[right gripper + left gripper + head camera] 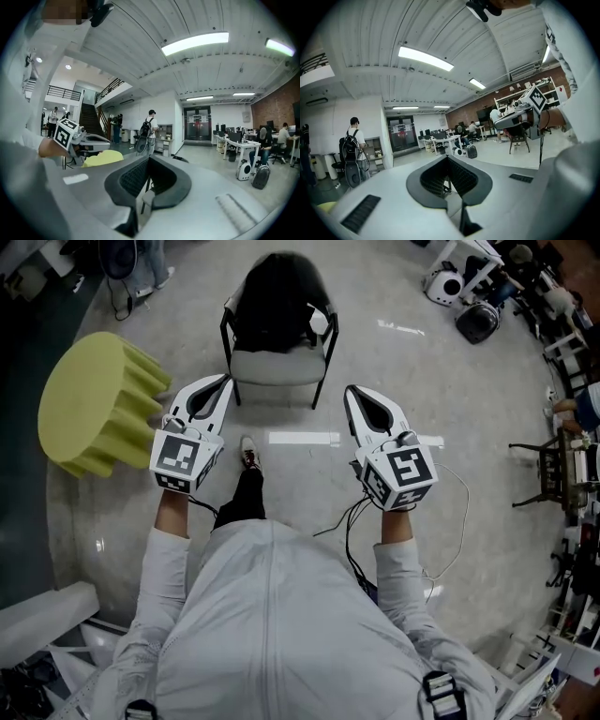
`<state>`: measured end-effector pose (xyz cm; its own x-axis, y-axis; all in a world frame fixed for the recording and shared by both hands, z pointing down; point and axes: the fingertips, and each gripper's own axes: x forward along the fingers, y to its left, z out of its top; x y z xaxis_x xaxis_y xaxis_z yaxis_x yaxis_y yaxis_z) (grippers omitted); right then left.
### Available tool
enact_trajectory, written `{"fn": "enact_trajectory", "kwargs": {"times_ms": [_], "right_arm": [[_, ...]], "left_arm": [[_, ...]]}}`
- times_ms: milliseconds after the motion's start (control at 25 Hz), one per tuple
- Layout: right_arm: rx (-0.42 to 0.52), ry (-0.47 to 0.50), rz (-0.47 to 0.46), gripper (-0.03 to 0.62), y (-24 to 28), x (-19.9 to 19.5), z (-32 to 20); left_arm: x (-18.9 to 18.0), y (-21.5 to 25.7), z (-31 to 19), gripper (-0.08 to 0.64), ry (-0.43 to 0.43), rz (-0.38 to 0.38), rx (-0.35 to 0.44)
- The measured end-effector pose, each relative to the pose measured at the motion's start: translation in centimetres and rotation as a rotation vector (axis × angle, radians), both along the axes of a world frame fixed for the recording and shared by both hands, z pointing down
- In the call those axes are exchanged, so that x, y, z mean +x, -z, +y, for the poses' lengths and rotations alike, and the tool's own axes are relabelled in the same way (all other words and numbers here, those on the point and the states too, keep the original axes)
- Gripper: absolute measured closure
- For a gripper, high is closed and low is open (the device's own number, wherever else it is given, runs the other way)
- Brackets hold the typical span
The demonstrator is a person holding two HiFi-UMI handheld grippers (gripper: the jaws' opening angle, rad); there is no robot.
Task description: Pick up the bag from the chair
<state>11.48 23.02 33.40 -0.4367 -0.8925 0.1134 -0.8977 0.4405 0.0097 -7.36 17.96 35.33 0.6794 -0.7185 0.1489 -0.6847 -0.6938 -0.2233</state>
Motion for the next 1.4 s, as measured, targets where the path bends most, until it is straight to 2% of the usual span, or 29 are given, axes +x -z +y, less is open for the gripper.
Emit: {"fn": "enact_trajectory", "kwargs": {"times_ms": [280, 520, 720, 1200, 1400], "right_arm": [[-0.009, -0.035, -0.022, 0.584, -0.8, 0.5, -9.9], [-0.041, -0.064, -0.028, 0.584, -1.4, -0.1, -19.0], [-0.062, -0.072, -0.023, 0.584, -1.7, -0.7, -24.7], [-0.09, -0.103, -0.022, 0.583, -2.5, -1.3, -33.3], [-0.115, -0.125, 0.011, 0.581, -3.8, -1.5, -35.8]], "left_arm": [[-0.2, -1.2, -10.3, 0.56, 0.002, -0.001, -0.012], [-0.4, -2.1, -19.8, 0.56, -0.02, -0.005, -0.053], [-0.5, -3.1, -26.0, 0.56, -0.033, -0.014, -0.093], [0.1, -5.1, -34.5, 0.56, -0.076, -0.018, -0.146], [0.4, -6.6, -37.1, 0.56, -0.092, -0.02, -0.184]]}}
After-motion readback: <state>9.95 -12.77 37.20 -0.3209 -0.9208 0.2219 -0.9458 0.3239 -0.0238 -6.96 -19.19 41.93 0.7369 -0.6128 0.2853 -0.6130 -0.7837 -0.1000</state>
